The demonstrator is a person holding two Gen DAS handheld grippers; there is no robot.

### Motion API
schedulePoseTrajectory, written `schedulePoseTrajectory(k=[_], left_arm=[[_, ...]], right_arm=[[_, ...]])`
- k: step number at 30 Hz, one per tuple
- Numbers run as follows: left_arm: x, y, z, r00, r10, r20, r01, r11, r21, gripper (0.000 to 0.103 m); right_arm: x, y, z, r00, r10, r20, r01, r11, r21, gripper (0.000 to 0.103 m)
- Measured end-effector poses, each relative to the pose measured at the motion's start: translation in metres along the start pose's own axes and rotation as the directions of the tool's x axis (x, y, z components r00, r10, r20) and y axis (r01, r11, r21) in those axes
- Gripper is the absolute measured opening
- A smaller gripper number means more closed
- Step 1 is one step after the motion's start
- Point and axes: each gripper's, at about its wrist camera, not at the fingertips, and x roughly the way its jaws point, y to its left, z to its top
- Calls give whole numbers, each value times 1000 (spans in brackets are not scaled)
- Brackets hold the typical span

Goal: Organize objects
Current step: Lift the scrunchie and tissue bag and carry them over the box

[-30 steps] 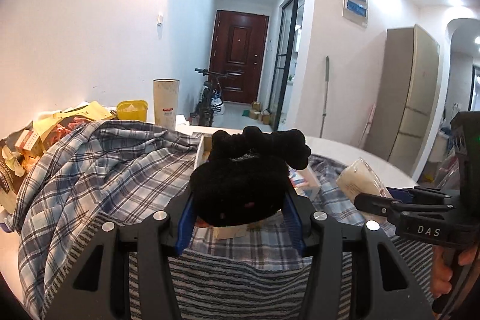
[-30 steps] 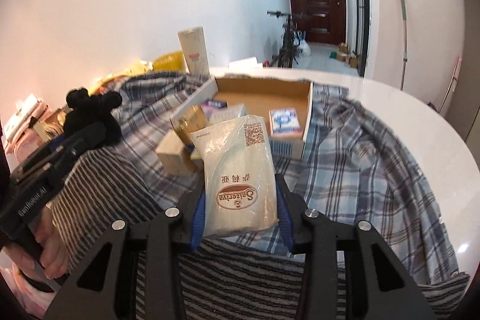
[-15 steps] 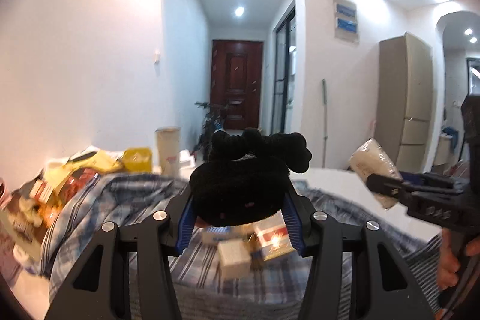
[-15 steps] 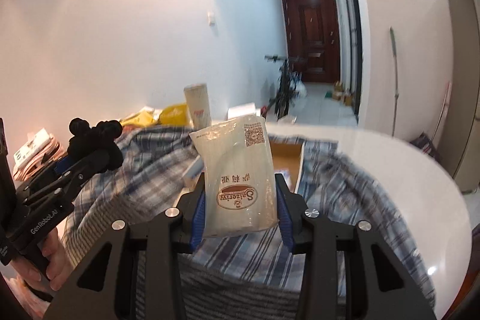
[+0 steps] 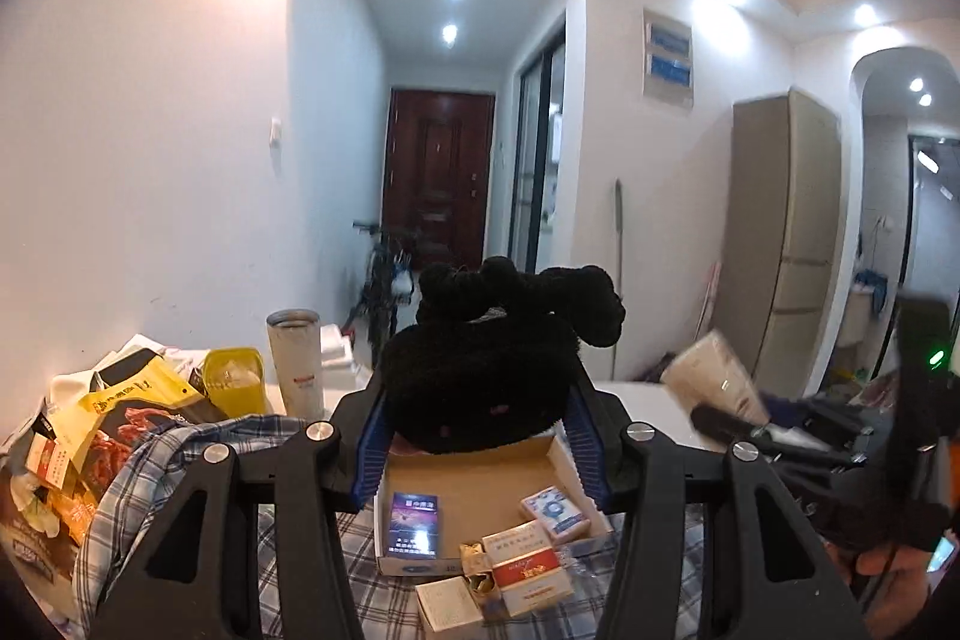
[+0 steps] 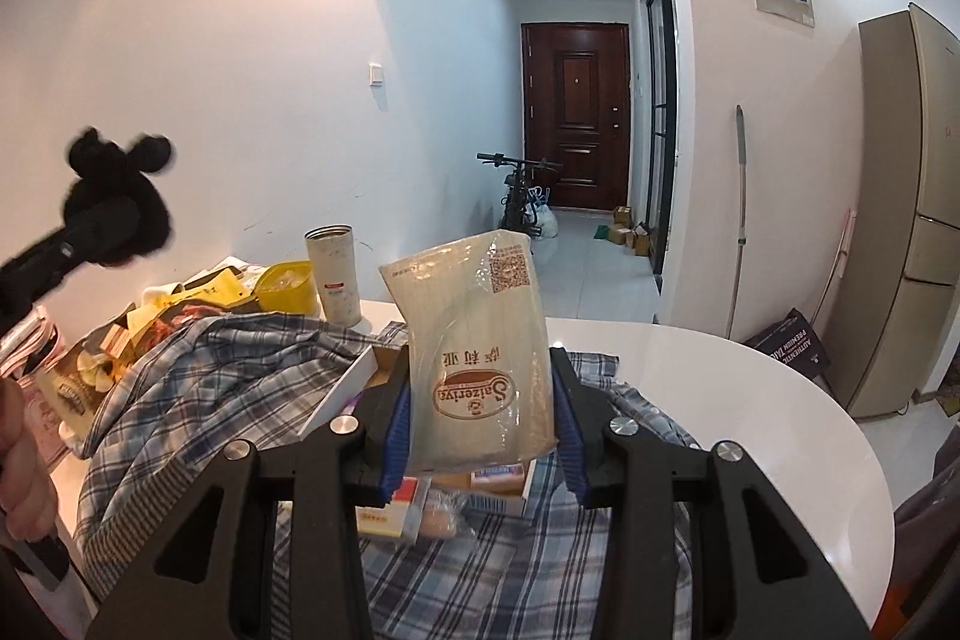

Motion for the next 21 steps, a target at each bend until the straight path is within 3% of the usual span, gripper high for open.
schedulePoseTrajectory(k=[3,8,13,18,21], left_arm=[[32,-3,-5,999,20,-29,-19,1000,23,54],[103,11,-7,989,9,-149,-14,1000,-28,53],[154,20,-14,975,29,-219,-33,999,-12,54],[199,34,-51,941,10,-339,-25,999,-40,54],[225,41,-77,902,-1,-431,-24,998,-54,54]], right_arm=[[18,-3,7,1000,-20,-2,20,1000,6,40],[45,-2,21,999,-20,-27,20,1000,14,40],[71,8,33,997,-77,10,77,997,-21,40],[102,11,29,997,-72,-5,72,997,-23,40],[118,12,18,997,-71,-27,70,997,-27,40]])
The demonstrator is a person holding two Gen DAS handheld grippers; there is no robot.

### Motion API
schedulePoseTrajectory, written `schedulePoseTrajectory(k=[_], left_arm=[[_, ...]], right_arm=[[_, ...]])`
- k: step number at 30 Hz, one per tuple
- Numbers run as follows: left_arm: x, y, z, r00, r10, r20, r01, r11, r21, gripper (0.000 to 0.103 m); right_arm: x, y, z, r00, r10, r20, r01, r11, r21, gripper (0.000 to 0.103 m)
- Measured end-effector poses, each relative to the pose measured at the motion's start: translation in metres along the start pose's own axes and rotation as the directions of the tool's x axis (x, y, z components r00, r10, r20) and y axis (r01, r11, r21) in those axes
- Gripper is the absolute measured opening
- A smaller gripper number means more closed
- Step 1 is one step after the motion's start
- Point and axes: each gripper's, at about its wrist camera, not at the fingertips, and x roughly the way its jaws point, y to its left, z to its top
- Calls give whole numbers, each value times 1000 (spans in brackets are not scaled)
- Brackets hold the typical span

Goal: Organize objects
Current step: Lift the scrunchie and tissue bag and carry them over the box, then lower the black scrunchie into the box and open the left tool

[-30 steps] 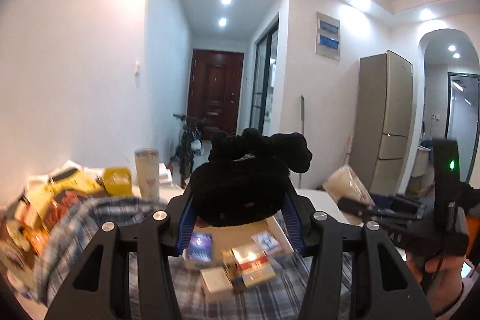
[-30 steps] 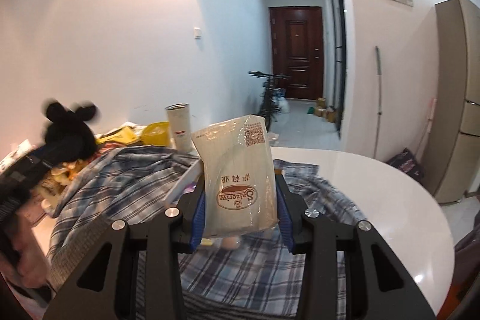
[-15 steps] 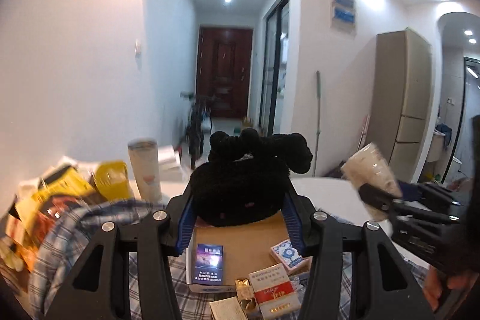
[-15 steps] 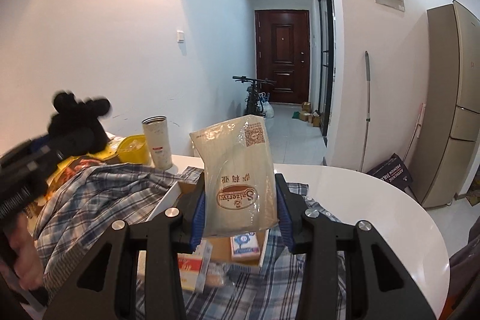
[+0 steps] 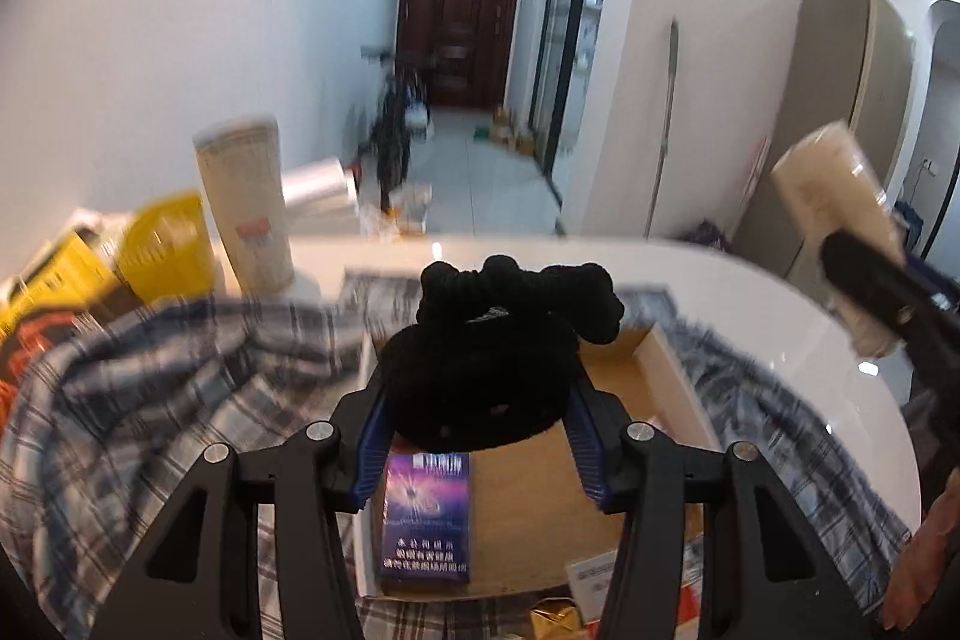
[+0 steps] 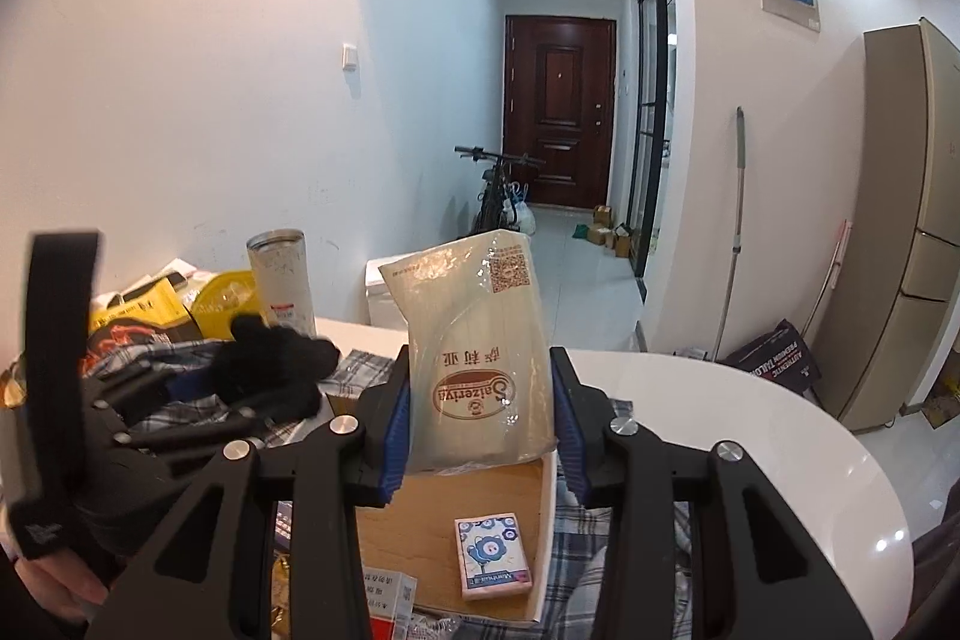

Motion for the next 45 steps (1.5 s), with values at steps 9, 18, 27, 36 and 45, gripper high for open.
schedulePoseTrajectory(k=[9,18,27,36,45], left_arm=[[57,9,-22,987,35,-158,-33,999,10,54],[83,12,-33,972,73,-224,-73,997,9,54],[87,19,-34,968,49,-248,-57,998,-29,62],[58,17,-31,988,-9,-153,7,1000,-12,87],[25,30,-22,997,10,75,-8,999,-32,98]], right_arm=[[37,-12,-24,997,-26,-78,26,1000,-4,40],[52,-19,-35,991,-20,-133,21,1000,8,40],[54,-16,-40,990,-20,-142,19,1000,-10,40],[61,-24,-44,989,-10,-147,11,1000,6,40],[77,-18,-39,980,95,-176,-91,995,31,41]])
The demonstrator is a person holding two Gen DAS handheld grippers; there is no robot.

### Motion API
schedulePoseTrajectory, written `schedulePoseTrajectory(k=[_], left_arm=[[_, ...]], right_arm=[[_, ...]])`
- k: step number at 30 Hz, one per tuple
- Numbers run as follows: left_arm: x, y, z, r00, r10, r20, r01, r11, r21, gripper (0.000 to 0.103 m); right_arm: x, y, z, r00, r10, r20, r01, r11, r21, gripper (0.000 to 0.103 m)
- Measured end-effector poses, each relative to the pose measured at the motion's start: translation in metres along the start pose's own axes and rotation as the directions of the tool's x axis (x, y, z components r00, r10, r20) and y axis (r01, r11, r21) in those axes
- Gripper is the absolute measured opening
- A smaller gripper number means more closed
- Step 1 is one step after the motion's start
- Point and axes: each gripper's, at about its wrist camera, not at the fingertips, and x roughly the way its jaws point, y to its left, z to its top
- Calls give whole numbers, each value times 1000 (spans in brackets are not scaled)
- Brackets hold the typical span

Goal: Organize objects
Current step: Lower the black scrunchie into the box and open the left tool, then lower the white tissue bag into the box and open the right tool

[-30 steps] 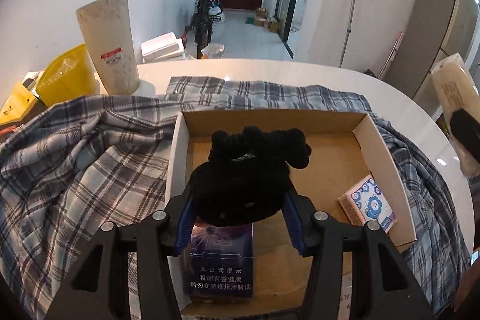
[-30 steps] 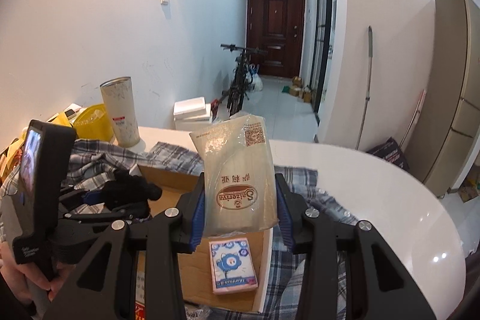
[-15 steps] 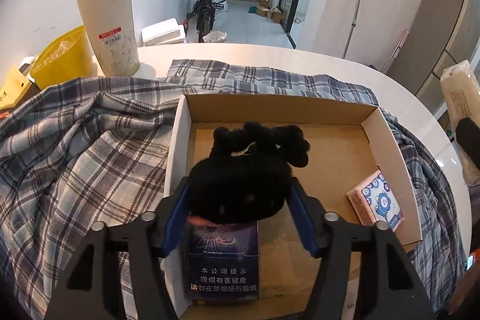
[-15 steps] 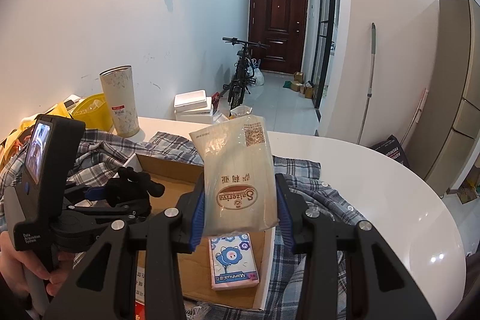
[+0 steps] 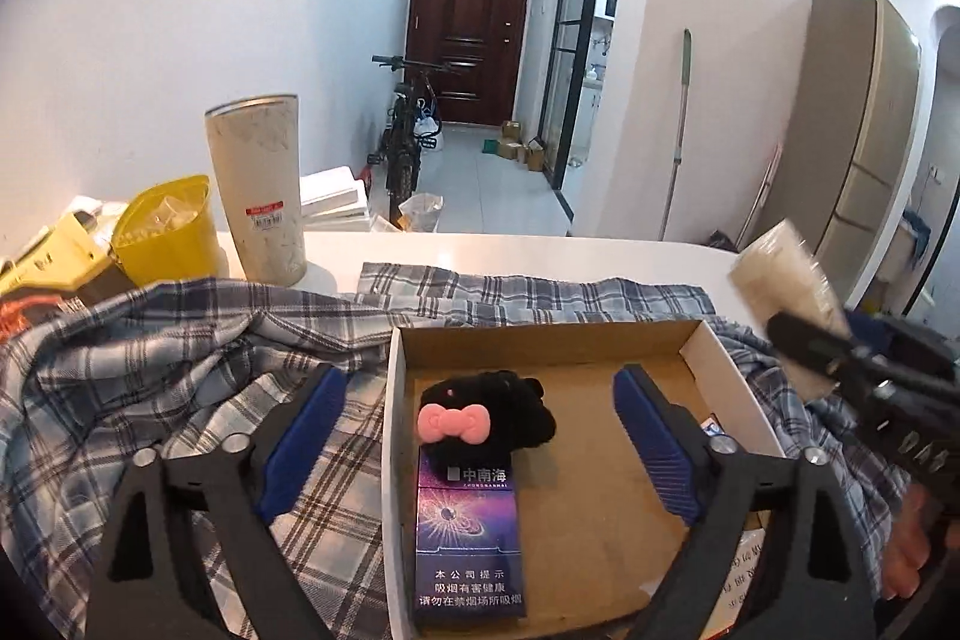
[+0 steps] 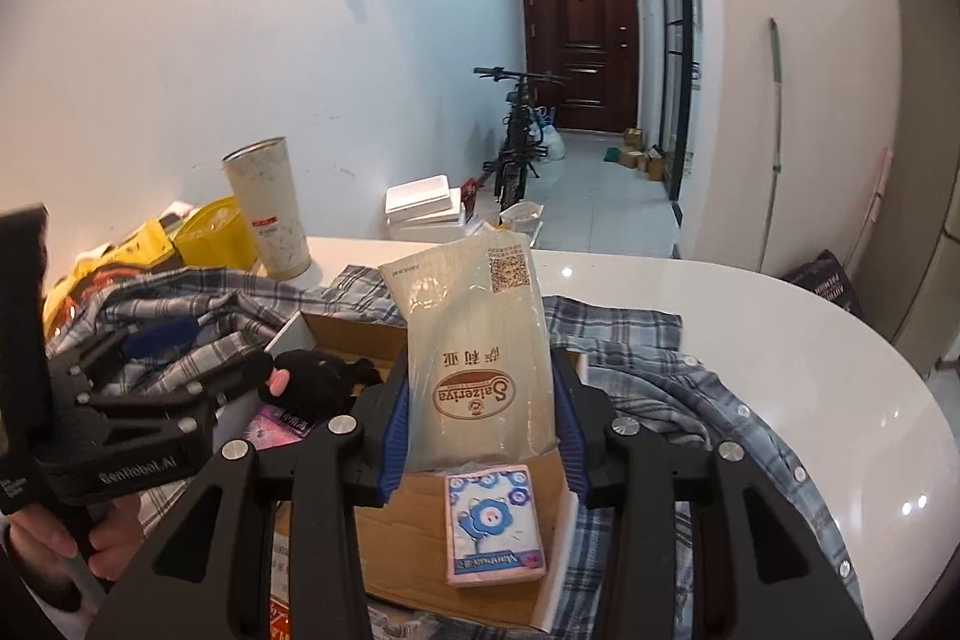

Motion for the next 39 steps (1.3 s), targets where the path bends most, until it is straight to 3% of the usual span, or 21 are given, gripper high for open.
schedulePoseTrajectory(k=[1,5,13,21,27,33,39], left_arm=[[2,2,0,1000,-1,-3,1,1000,-9,102],[10,9,-2,1000,11,-29,-11,1000,-22,102],[2,15,-3,1000,-11,-12,10,997,-76,102],[3,4,-5,999,37,-20,-38,999,-13,102],[-3,-4,-5,998,64,14,-64,997,38,102],[-35,-19,2,988,93,124,-107,988,111,102],[-102,-40,17,964,48,262,-89,985,149,102]], right_arm=[[6,3,0,1000,7,-21,-7,1000,-9,41],[38,3,-8,993,29,-117,-26,999,22,41],[84,-31,-32,970,13,-244,19,992,127,41],[92,-31,-34,970,50,-238,-14,988,151,42],[92,-29,-33,971,76,-226,-40,986,160,55],[61,-36,-20,988,20,-155,8,984,176,62],[-9,-42,2,1000,18,-11,-15,983,185,67]])
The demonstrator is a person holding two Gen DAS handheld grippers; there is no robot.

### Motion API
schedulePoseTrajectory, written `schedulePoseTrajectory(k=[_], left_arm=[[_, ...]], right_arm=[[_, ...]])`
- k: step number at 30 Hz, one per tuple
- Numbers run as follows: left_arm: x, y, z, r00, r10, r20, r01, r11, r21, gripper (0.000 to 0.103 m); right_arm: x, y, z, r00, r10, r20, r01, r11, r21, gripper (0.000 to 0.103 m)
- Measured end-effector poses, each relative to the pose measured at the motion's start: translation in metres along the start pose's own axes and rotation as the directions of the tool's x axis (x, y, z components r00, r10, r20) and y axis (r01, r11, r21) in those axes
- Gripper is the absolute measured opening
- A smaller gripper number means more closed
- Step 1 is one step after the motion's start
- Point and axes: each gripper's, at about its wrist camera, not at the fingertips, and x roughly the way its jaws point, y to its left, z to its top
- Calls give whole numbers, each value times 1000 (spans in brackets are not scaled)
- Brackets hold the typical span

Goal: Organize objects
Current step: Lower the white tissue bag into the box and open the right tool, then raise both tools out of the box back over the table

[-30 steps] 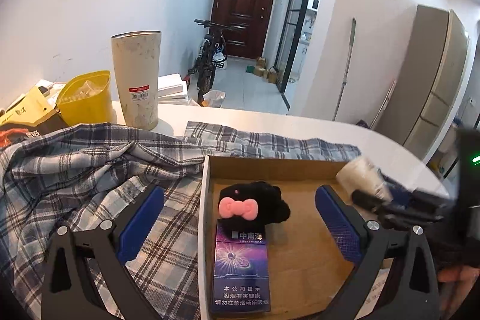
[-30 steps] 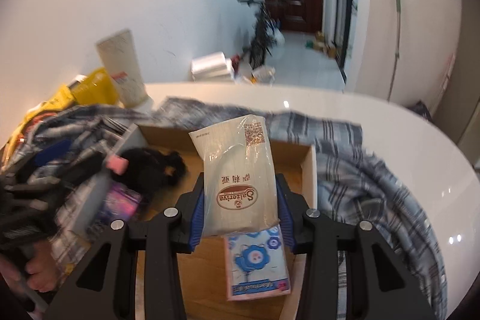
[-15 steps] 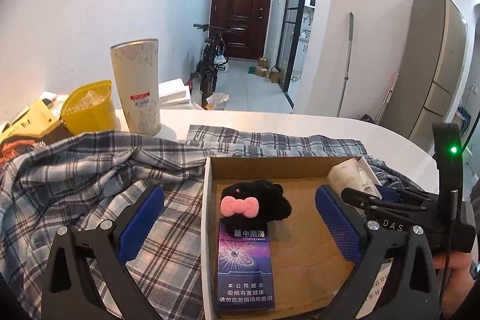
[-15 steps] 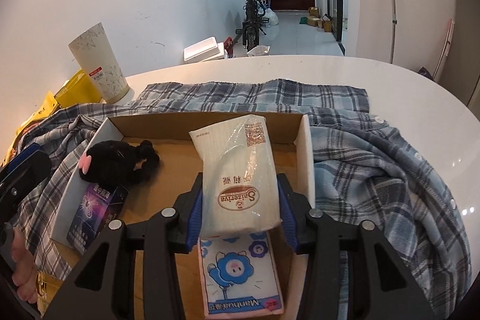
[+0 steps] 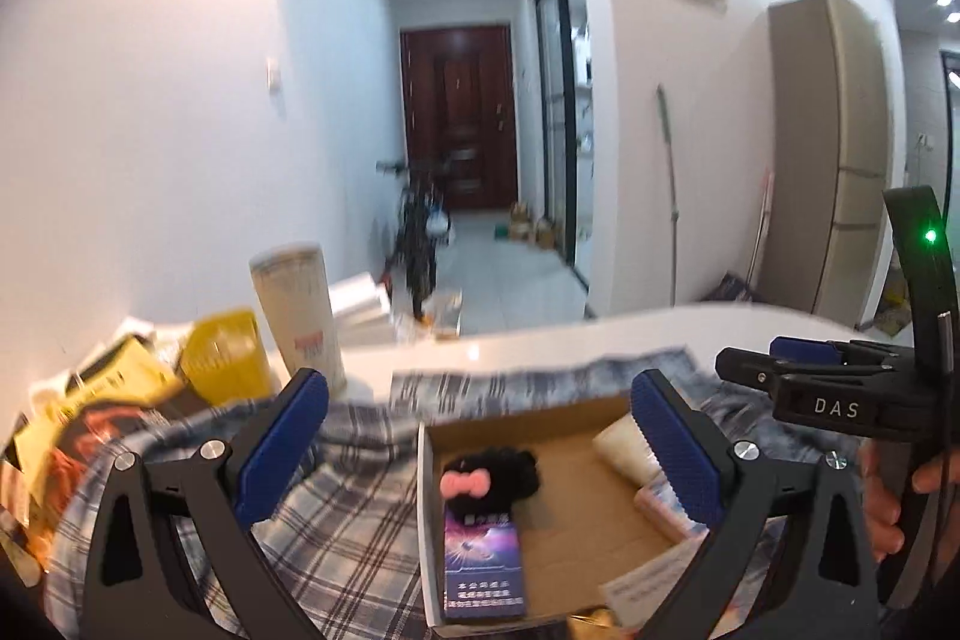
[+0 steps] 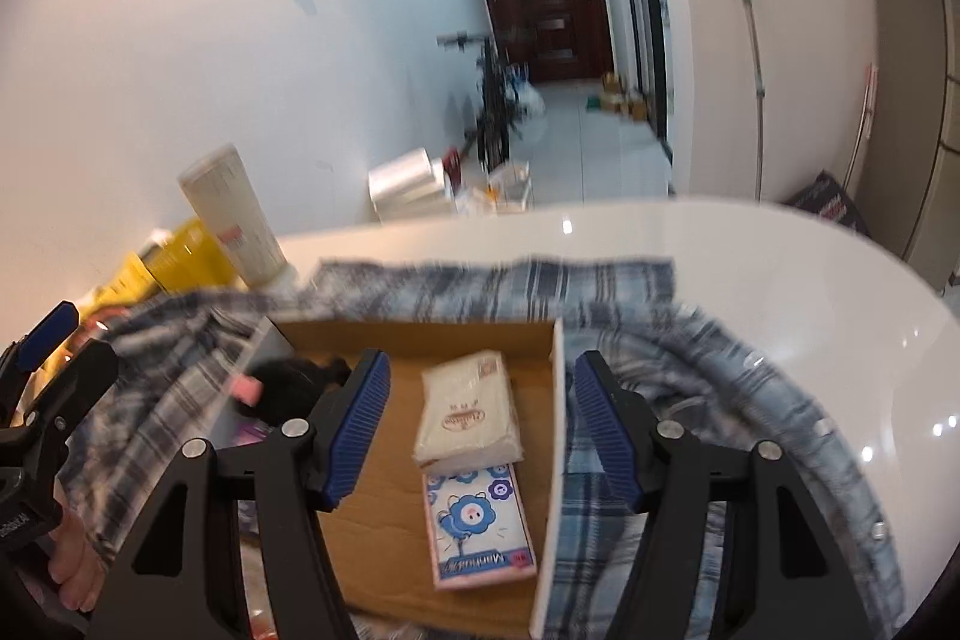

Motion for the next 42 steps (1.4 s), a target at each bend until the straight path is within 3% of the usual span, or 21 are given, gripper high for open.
schedulePoseTrajectory(k=[8,13,15,18,21,23,27,30,39,42], left_arm=[[-74,-8,10,992,-6,124,11,999,-43,103],[-101,-13,-16,979,9,203,-4,1000,-22,103],[-95,-19,-24,980,18,199,-20,1000,13,103],[-79,-21,-37,981,62,185,-68,997,22,103],[-69,-8,-45,991,14,131,-5,998,-67,103],[-70,2,-47,992,2,129,14,993,-121,103],[-77,16,-49,986,30,163,3,980,-197,103],[-79,23,-50,986,13,164,26,972,-234,103],[-66,12,-53,994,-88,70,100,974,-205,103],[-60,6,-58,996,-83,25,87,972,-217,103]], right_arm=[[-96,28,-1,979,47,196,-24,993,-117,73],[-134,36,-20,952,66,300,-30,992,-125,91],[-141,38,-29,932,16,362,27,993,-114,101],[-145,40,-41,880,-43,474,100,990,-96,103],[-142,42,-49,847,-76,526,159,980,-115,103],[-137,41,-53,853,-76,516,169,976,-135,103],[-123,39,-55,898,-52,437,131,979,-154,103],[-119,36,-55,917,-19,399,84,986,-145,103],[-122,37,-61,917,-41,398,109,983,-150,103],[-122,36,-62,914,-52,401,123,981,-152,103]])
